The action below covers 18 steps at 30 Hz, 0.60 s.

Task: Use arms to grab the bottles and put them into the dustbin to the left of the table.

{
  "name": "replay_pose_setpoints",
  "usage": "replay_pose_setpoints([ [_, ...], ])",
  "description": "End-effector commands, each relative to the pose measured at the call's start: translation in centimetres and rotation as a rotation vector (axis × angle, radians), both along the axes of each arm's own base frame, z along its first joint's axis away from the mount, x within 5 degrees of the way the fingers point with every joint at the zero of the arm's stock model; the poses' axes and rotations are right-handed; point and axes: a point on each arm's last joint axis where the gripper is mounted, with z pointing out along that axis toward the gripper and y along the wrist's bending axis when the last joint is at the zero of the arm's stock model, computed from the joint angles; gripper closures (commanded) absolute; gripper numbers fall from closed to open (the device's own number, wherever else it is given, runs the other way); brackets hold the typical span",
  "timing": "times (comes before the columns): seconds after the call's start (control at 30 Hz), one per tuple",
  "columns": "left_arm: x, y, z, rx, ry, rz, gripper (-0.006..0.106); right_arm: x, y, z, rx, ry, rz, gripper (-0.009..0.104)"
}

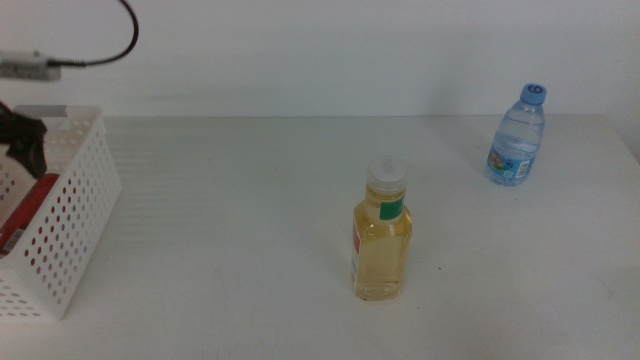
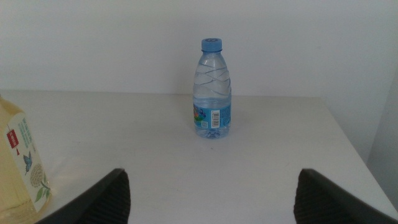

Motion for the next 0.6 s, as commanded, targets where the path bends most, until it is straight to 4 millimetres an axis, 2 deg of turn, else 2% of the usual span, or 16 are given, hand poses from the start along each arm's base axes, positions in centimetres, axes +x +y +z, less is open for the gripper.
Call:
replay_pose_setpoints([
  [0.0, -2.2, -1.7, 5.3, -0.017, -0.059, -0.010, 0.010, -0.4, 0.0, 1.7, -0.009, -0.132, -0.003, 0.022],
  [0.33, -6.1, -8.2, 12.8, -0.070, -0.270, -0.092, 0.010, -0.4, 0.0, 1.7, -0.009, -0.132, -0.003, 0.022],
  [0.57, -9.0, -13.2, 16.3, -0.121, -0.373, -0.247, 0.010, -0.4, 0.0, 1.7, -0.009, -0.132, -0.003, 0.022],
])
